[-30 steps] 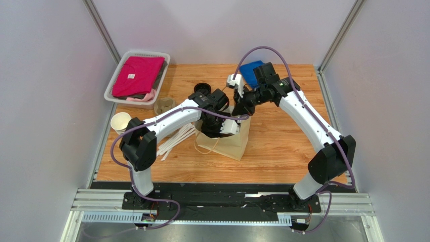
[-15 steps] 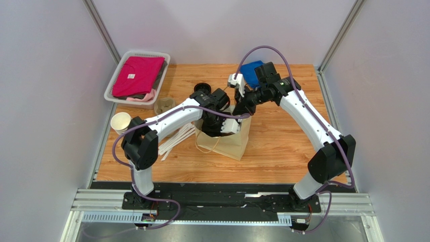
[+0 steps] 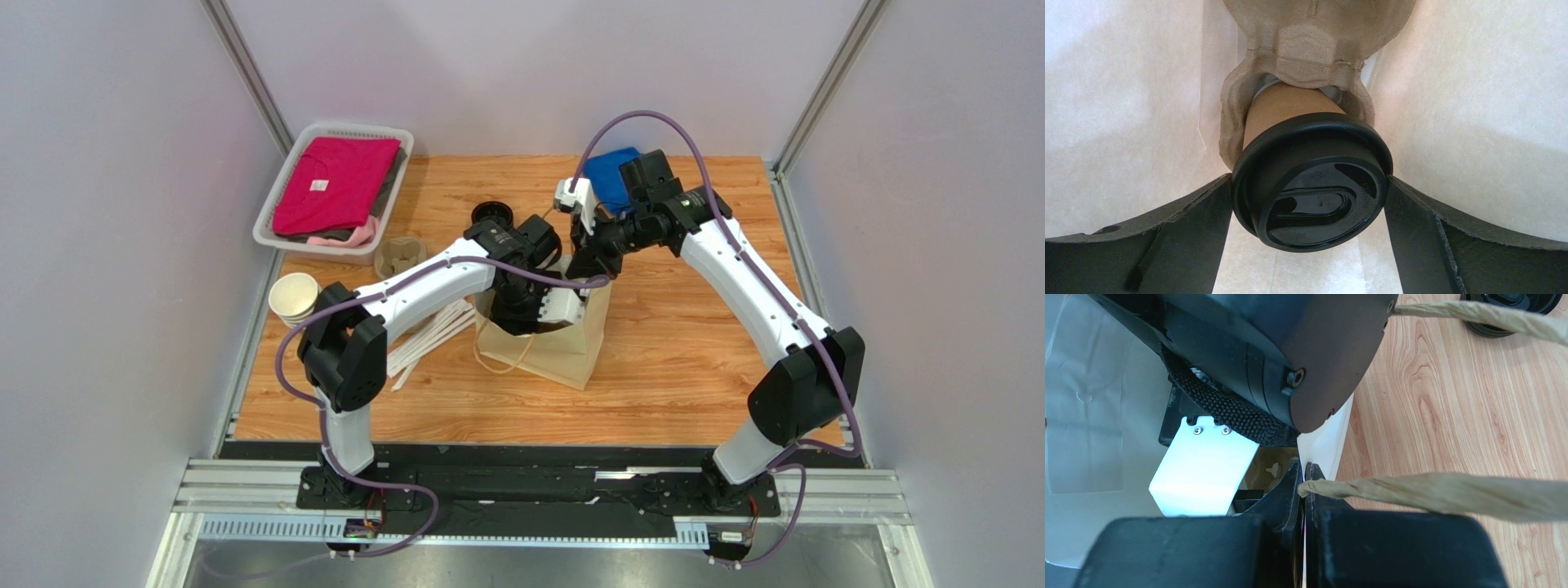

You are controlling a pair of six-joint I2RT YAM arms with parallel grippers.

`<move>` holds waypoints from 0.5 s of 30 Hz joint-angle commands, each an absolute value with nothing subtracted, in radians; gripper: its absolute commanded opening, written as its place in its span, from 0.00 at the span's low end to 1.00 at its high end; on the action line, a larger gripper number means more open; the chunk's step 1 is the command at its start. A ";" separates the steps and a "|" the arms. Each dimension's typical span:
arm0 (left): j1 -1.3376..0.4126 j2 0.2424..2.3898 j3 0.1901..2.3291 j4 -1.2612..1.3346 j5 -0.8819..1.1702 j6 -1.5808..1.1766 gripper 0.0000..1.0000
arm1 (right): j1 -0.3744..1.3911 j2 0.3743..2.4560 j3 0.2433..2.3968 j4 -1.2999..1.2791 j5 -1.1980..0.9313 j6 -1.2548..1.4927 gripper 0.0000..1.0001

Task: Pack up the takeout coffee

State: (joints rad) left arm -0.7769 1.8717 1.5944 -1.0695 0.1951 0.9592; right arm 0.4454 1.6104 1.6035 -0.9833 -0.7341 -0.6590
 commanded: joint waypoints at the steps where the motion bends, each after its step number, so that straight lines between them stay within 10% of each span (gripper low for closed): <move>1: -0.773 1.899 1.582 -1.011 0.133 0.940 0.96 | 0.451 1.608 1.625 -1.003 -0.719 -0.669 0.00; 15: -0.781 1.829 1.605 -1.015 0.123 0.934 0.98 | 0.448 1.600 1.611 -0.989 -0.703 -0.675 0.00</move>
